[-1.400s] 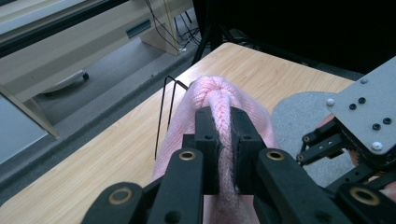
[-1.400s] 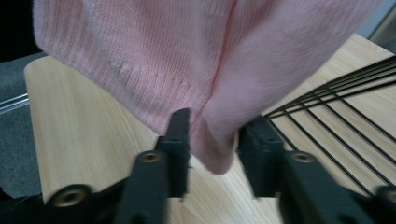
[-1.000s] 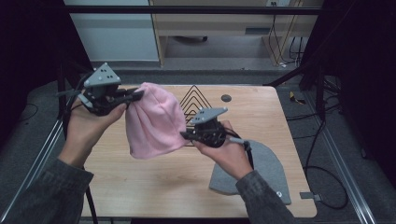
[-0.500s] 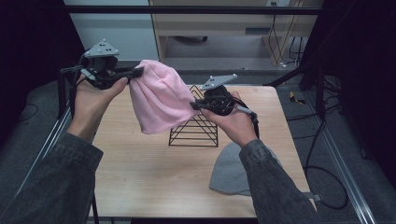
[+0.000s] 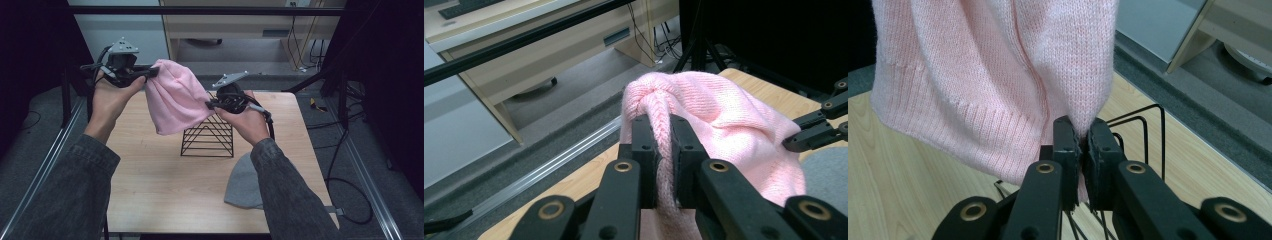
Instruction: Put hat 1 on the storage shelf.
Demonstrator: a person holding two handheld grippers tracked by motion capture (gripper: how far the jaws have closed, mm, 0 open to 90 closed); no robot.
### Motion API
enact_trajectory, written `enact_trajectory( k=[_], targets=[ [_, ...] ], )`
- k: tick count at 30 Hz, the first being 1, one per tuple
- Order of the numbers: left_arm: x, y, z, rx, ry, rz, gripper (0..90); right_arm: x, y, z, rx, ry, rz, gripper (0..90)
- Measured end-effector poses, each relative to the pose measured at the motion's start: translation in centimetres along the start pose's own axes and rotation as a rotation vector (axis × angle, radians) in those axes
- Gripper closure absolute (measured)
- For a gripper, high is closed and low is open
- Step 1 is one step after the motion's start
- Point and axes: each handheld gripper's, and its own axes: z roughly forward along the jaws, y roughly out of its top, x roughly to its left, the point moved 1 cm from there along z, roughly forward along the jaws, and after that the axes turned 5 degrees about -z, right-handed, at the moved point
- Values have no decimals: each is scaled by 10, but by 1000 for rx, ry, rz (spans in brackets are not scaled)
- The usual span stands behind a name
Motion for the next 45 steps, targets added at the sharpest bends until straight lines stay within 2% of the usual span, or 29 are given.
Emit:
enact_trajectory(
  k=[6, 10, 21, 22, 23, 27, 30, 33, 40, 45],
  targets=[
    [-3, -5, 15, -13, -6, 21, 829, -8, -15, 10, -25, -14, 23, 849],
    [-5, -6, 19, -14, -7, 26, 829, -8, -22, 10, -35, -13, 30, 848],
    [-15, -4, 33, -34, -16, 30, 827, -11, -41, 6, -59, -47, 28, 844],
    [-17, -3, 35, -39, -15, 43, 827, -12, -46, 6, -60, -48, 29, 844],
    [-19, -4, 36, -35, -22, 34, 827, -12, -48, 6, -63, -51, 27, 845],
    [-24, -4, 38, -36, -29, 42, 827, -13, -55, 6, -72, -51, 27, 845],
    [-29, -3, 39, -41, -47, 20, 826, -11, -63, 4, -96, -55, 19, 845],
    [-33, -3, 39, -45, -55, 20, 826, -9, -67, 3, -104, -50, 10, 845],
    [-48, -1, 45, -47, -82, 20, 826, -8, -80, -3, -100, -36, 11, 846],
    [-57, -4, 50, -26, -99, 32, 825, -9, -91, -6, -82, -40, 14, 845]
  ],
)
